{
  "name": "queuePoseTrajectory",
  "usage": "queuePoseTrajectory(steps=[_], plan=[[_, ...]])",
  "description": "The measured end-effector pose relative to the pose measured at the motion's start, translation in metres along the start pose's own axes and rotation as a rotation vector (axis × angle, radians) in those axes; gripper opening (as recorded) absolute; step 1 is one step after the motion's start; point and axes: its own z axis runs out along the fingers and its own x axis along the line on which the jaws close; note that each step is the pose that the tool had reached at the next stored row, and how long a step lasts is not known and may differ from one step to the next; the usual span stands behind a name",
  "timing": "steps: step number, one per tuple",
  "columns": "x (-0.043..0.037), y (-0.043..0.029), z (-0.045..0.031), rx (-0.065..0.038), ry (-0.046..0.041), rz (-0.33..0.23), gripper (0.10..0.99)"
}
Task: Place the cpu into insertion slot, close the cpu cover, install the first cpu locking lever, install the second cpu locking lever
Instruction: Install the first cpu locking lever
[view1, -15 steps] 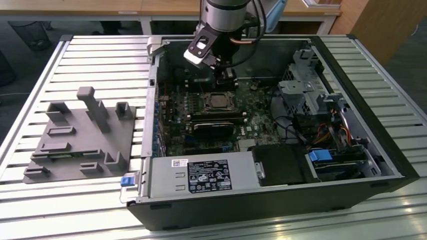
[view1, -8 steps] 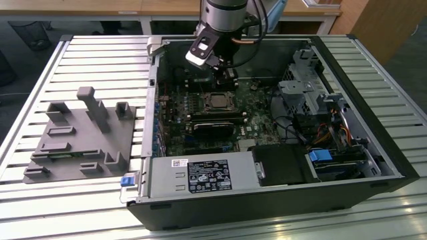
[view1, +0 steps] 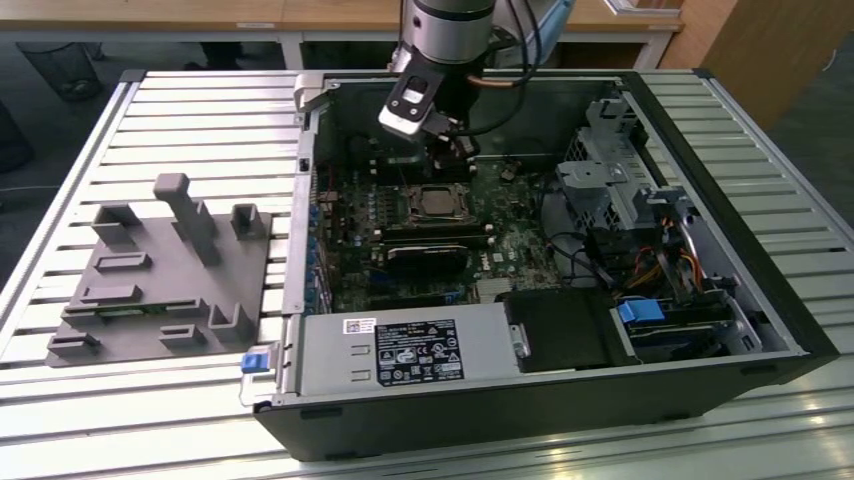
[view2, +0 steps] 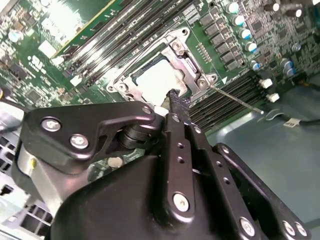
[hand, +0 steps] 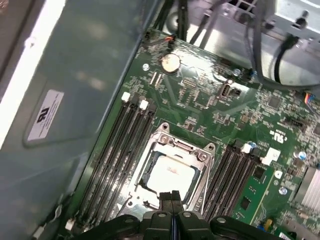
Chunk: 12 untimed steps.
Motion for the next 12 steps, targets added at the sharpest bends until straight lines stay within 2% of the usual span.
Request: queuePoseTrajectory(steps=[12], plan=[[0.0,0.0,0.0,0.004,0.0018,-0.143,0.106]])
